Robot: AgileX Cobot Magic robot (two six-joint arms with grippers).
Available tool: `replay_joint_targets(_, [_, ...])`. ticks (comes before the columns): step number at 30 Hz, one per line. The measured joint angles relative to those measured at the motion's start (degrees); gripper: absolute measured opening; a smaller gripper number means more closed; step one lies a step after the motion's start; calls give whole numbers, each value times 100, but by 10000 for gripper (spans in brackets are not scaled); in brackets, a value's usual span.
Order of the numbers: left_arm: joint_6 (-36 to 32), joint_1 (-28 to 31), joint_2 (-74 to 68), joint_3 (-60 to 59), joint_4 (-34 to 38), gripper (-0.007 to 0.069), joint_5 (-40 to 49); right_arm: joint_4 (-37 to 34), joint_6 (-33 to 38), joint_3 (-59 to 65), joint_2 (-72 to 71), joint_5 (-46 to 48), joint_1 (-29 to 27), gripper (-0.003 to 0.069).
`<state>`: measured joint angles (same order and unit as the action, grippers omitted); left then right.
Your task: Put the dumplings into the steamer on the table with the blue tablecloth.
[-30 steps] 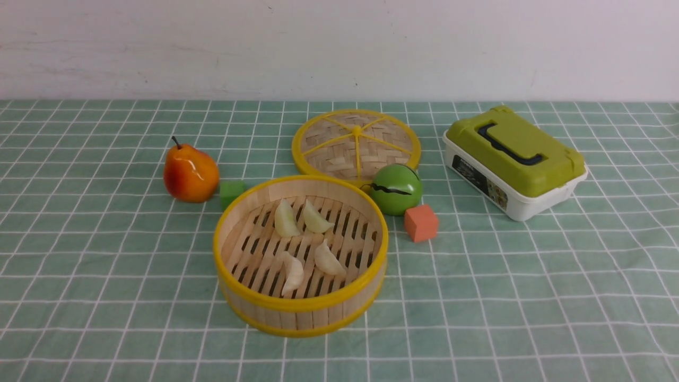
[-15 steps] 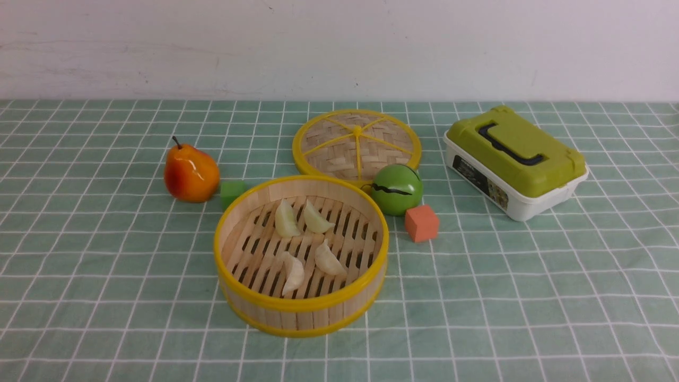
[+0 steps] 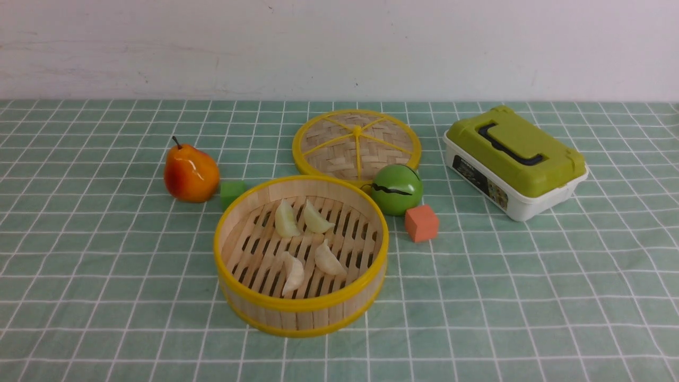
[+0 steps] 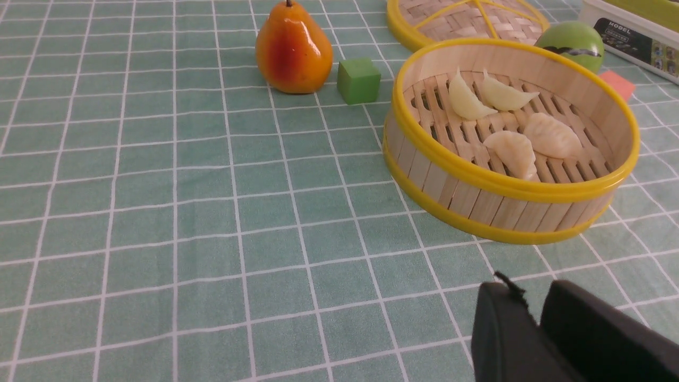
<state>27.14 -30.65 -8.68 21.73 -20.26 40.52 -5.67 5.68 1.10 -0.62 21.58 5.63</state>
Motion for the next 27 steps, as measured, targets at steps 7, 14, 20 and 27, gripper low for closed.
replay_joint_targets(7, [0, 0, 0, 0, 0, 108, 0, -5, 0, 0, 0, 0, 0, 13])
replay_joint_targets(14, [0, 0, 0, 0, 0, 108, 0, -5, 5, 0, 0, 0, 0, 23])
replay_joint_targets(20, [0, 0, 0, 0, 0, 108, 0, -5, 5, 0, 0, 0, 0, 31])
replay_joint_targets(27, [0, 0, 0, 0, 0, 108, 0, -5, 5, 0, 0, 0, 0, 39])
